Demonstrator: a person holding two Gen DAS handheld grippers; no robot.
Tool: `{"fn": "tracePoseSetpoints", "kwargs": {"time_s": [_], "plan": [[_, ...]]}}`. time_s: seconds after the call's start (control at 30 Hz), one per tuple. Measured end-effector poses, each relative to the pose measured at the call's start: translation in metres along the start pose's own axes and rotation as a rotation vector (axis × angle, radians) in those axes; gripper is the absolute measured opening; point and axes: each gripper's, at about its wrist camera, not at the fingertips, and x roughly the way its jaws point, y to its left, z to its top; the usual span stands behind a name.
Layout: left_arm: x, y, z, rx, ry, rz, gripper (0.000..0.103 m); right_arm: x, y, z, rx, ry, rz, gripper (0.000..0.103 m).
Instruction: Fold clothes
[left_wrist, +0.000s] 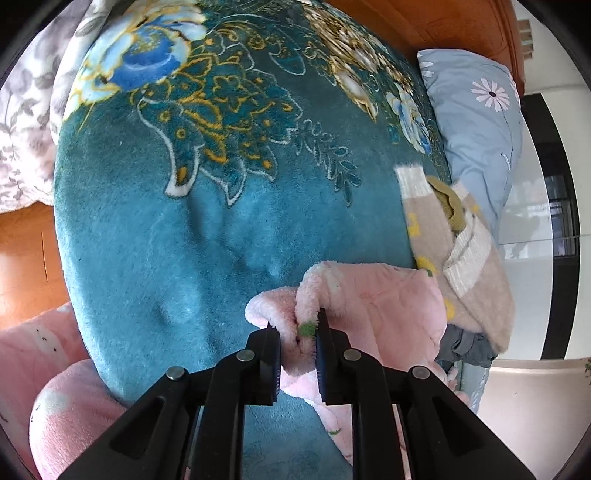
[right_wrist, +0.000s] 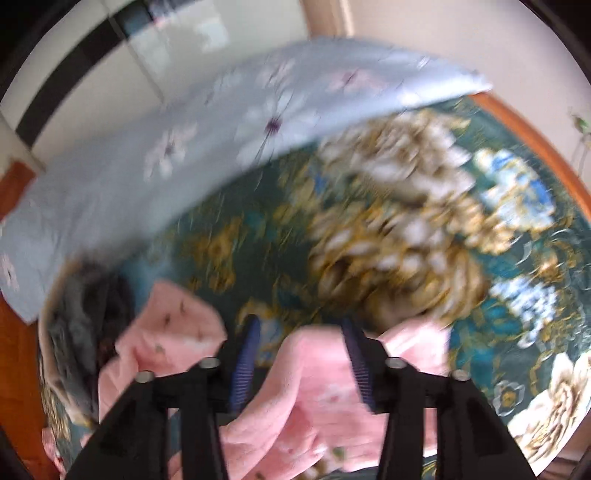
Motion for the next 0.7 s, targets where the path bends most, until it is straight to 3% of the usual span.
{"fn": "tracePoseSetpoints", "kwargs": {"time_s": [0.13, 0.3, 0.37, 0.43, 0.53, 0.6, 0.67, 0.7], "plan": [[0.003, -0.002, -0.002, -0.003, -0.006, 0.003, 0.016, 0.002, -0.052, -0.022, 0.035, 0.074, -0.074, 0.054], [0.003, 0.005, -0.004, -0.022, 0.001, 0.01, 0.017, 0.029, -0.118, -0.082, 0.19, 0.223, -0.112, 0.054], [0.003, 0.007, -0.005, -0.031, 0.003, 0.006, 0.017, 0.043, -0.146, -0.105, 0.327, 0.277, -0.082, 0.054], [0.002, 0.008, -0.006, -0.04, 0.004, 0.001, 0.017, 0.055, -0.169, -0.123, 0.498, 0.303, 0.007, 0.054], [0.0, 0.008, -0.006, -0.047, 0.003, -0.003, 0.017, 0.063, -0.188, -0.136, 0.71, 0.263, 0.073, 0.056], [0.0, 0.009, -0.007, -0.05, 0.002, -0.007, 0.017, 0.065, -0.19, -0.136, 0.758, 0.253, 0.072, 0.056], [0.002, 0.008, -0.007, -0.062, 0.005, -0.013, 0.017, 0.065, -0.185, -0.129, 0.743, 0.246, 0.063, 0.046], [0.003, 0.007, -0.007, -0.064, 0.008, -0.015, 0.017, 0.065, -0.182, -0.125, 0.73, 0.242, 0.061, 0.028]]}}
